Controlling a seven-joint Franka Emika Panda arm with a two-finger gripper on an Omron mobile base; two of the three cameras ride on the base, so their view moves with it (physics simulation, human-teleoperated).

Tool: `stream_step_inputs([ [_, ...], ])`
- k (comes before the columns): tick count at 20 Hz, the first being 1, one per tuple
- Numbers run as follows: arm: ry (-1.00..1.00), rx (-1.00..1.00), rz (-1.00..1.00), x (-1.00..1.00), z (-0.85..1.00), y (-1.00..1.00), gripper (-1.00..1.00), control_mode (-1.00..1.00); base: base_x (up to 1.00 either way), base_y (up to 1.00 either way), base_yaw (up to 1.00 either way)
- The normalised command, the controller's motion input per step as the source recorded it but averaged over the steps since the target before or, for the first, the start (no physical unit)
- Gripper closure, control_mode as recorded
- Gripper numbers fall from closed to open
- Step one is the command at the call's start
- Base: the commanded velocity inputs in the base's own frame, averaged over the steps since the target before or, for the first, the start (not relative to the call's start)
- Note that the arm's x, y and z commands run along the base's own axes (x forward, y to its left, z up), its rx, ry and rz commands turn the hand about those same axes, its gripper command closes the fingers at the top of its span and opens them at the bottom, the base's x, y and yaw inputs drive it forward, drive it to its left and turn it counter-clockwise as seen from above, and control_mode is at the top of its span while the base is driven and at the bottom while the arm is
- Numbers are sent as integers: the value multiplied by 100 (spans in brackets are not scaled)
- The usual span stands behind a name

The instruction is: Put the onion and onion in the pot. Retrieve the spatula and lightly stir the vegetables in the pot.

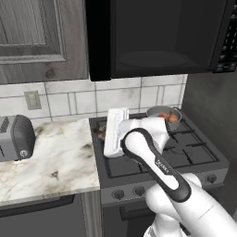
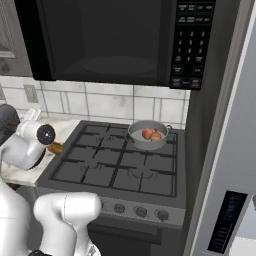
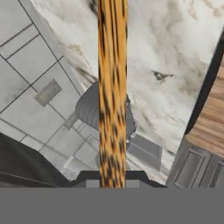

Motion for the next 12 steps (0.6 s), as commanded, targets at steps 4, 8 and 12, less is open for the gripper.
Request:
stream_step_inputs([
  [4,0,38,-4,0,48,-58,100,-100,0,0,0],
  [8,9,13,-26,20,26,-41,100,-100,0,0,0],
  [12,4,4,-27,31,27,-44,100,-100,0,0,0],
])
